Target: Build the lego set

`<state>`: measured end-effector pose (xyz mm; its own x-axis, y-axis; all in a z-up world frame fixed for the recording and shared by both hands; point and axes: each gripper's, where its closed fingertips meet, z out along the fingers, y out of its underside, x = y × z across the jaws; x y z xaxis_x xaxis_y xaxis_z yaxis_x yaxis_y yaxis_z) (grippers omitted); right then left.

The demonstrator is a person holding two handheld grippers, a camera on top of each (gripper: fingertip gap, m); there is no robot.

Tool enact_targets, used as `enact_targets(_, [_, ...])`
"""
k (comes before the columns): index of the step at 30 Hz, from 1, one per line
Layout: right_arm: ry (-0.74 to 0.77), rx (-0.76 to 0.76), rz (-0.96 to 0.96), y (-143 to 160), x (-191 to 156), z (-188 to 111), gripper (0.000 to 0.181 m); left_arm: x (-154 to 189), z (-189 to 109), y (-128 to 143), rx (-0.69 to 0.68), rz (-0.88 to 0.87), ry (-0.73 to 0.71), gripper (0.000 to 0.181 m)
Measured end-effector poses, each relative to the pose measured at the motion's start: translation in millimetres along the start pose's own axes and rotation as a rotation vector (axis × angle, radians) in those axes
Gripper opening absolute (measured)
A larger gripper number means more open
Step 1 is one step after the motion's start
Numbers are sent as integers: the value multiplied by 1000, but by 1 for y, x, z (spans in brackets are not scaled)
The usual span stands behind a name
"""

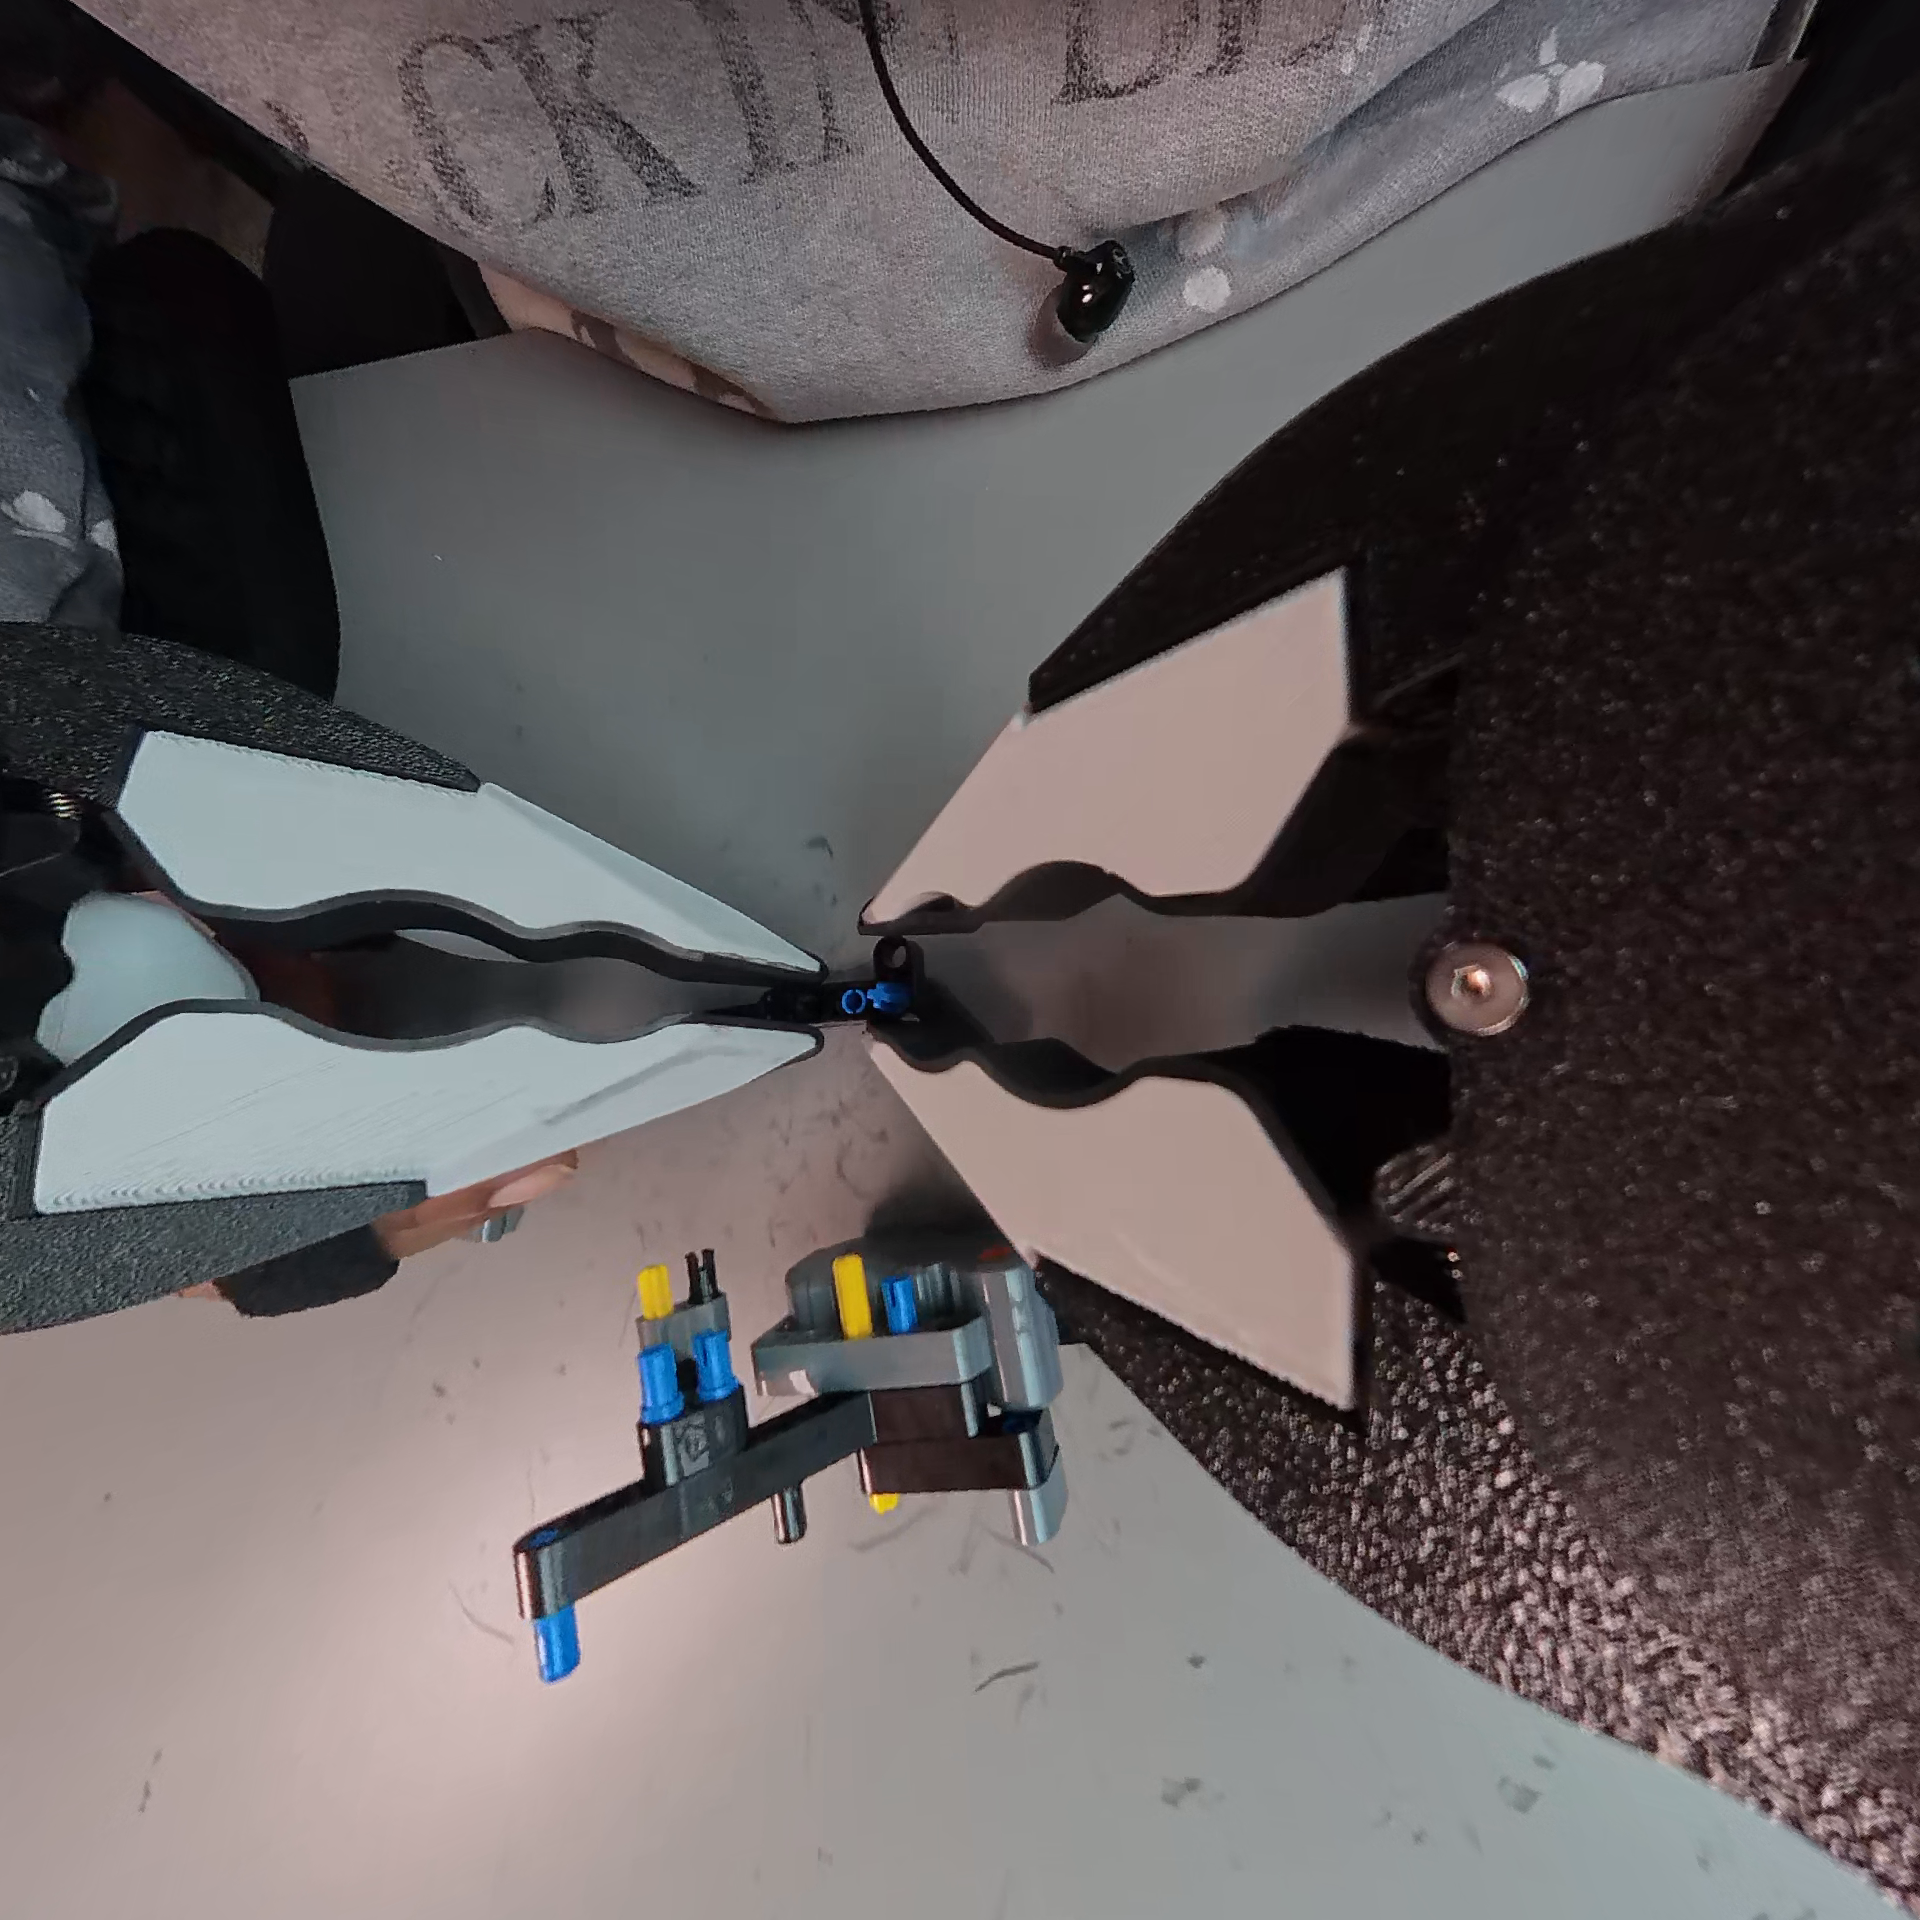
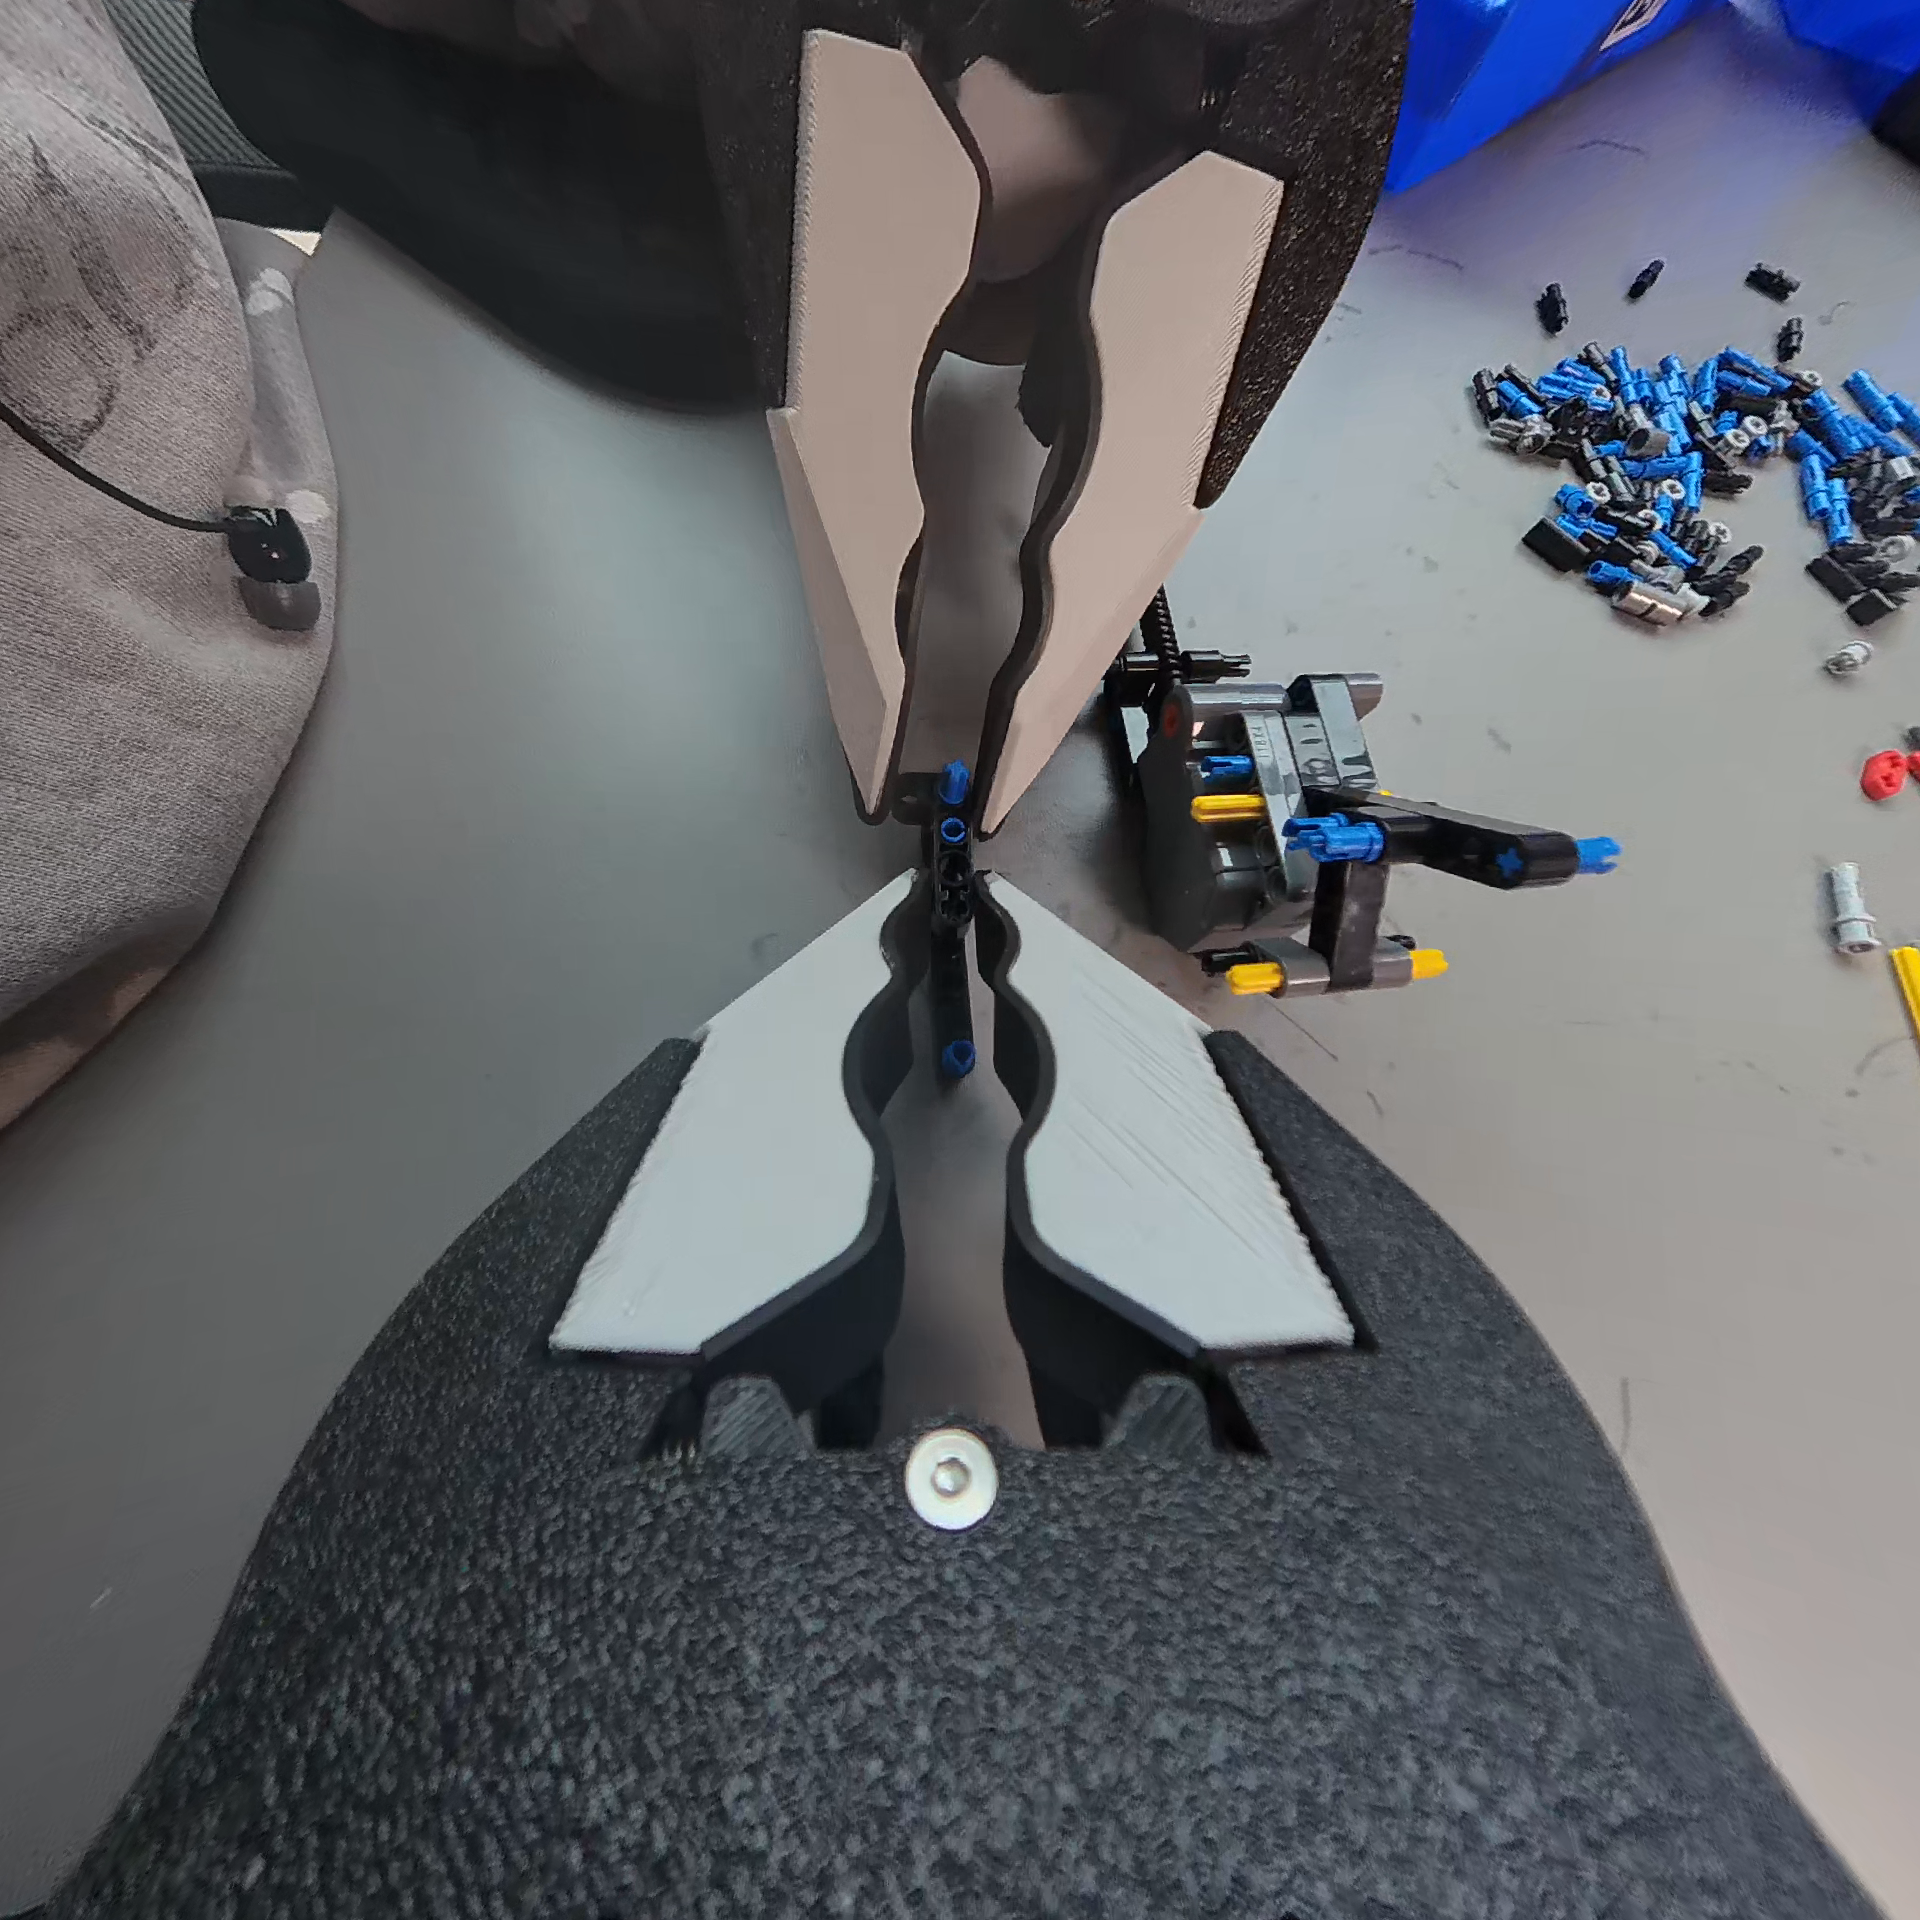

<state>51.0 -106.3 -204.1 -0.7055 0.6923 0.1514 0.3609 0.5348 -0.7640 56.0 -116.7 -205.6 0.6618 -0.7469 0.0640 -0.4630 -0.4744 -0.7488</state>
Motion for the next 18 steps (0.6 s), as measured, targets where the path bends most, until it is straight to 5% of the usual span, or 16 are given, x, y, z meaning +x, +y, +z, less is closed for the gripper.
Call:
enact_targets(1, [-2, -1, 1, 0, 0, -1, 7, 0, 0, 0, 0, -1, -1, 16])
enact_targets(18, [-26, -19, 39, 4, 0, 1, 8, 0, 3, 0, -5, -49, 11, 17])
